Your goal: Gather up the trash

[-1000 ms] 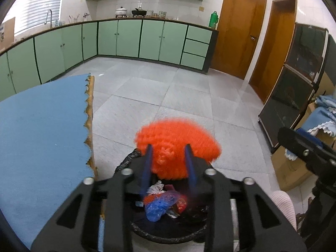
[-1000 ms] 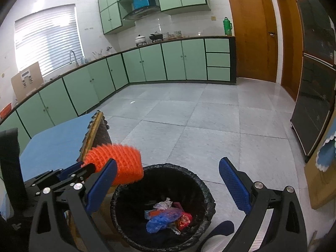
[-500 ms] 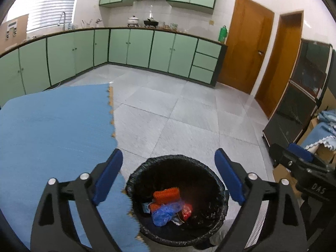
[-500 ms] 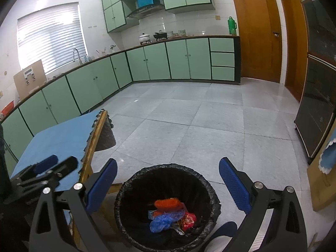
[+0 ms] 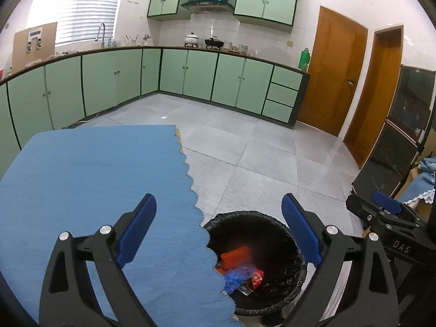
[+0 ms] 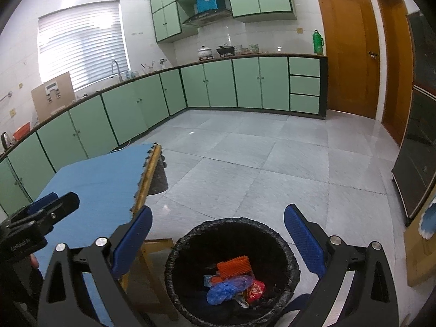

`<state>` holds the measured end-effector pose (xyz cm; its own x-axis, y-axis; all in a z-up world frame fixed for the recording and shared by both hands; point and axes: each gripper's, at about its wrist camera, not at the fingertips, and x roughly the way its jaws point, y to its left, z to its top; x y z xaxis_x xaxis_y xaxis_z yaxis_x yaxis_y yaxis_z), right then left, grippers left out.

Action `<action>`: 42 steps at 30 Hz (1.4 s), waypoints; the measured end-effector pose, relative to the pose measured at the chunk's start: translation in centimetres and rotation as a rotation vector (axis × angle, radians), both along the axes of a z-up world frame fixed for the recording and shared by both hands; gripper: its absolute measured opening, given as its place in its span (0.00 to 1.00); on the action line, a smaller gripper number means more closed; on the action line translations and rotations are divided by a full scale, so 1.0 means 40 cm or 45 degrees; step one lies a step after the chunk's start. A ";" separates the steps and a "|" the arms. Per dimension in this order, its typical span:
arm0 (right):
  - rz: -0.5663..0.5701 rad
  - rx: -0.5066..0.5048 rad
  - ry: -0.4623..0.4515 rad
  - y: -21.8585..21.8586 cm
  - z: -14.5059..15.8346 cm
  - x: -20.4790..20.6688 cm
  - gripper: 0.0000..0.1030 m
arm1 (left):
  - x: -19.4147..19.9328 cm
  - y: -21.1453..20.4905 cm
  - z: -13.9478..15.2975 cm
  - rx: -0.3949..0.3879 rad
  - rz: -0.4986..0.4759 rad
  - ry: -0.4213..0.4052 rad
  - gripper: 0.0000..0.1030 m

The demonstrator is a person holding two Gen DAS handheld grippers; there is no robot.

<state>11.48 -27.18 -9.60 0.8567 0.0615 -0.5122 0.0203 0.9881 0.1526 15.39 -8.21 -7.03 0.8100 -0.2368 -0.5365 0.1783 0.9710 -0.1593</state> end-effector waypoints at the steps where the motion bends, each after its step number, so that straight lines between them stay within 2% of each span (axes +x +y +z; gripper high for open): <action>1: 0.005 0.001 -0.003 0.004 0.005 -0.003 0.93 | -0.007 0.004 0.008 0.007 0.004 -0.010 0.88; 20: 0.101 0.044 -0.003 0.078 0.110 -0.071 0.94 | -0.106 0.047 0.097 0.046 0.036 -0.067 0.88; 28: 0.128 0.042 -0.002 0.106 0.134 -0.116 0.94 | -0.154 0.042 0.135 0.073 0.031 -0.095 0.88; 42: 0.146 0.023 -0.035 0.121 0.149 -0.161 0.94 | -0.218 0.045 0.159 0.098 0.040 -0.113 0.88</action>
<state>5.05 -22.32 -3.64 0.8570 0.1691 -0.4868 -0.0973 0.9807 0.1693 6.66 -6.41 -0.68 0.8615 -0.1714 -0.4779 0.1577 0.9851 -0.0691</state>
